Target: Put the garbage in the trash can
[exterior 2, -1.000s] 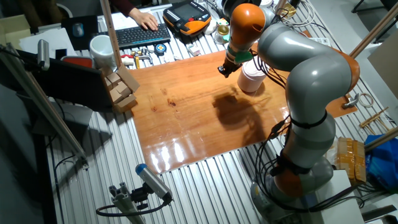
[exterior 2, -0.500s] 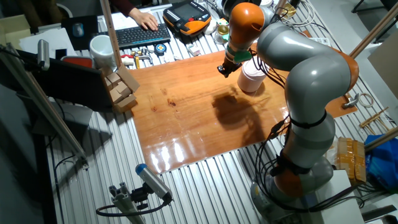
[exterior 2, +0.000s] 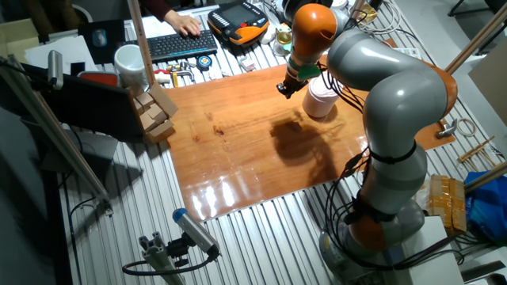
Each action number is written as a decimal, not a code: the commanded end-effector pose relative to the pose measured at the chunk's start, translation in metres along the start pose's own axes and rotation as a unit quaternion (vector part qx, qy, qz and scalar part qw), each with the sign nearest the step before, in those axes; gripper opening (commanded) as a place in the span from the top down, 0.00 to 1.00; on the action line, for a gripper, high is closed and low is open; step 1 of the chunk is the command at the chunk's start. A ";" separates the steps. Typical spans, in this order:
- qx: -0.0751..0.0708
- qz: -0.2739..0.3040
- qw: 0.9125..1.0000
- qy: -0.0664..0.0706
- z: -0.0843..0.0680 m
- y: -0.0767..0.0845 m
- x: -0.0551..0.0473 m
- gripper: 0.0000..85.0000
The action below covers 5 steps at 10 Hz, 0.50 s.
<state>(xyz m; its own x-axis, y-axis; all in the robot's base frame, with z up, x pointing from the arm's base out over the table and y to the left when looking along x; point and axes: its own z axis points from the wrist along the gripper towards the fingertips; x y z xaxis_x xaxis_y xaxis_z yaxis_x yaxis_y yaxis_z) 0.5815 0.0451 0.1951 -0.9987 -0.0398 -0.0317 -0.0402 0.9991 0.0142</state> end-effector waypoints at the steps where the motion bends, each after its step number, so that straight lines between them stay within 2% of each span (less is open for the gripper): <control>1: -0.001 0.000 1.000 0.000 0.000 0.000 0.000 1.00; 5: 0.001 -0.002 1.000 -0.001 -0.001 -0.001 0.001 1.00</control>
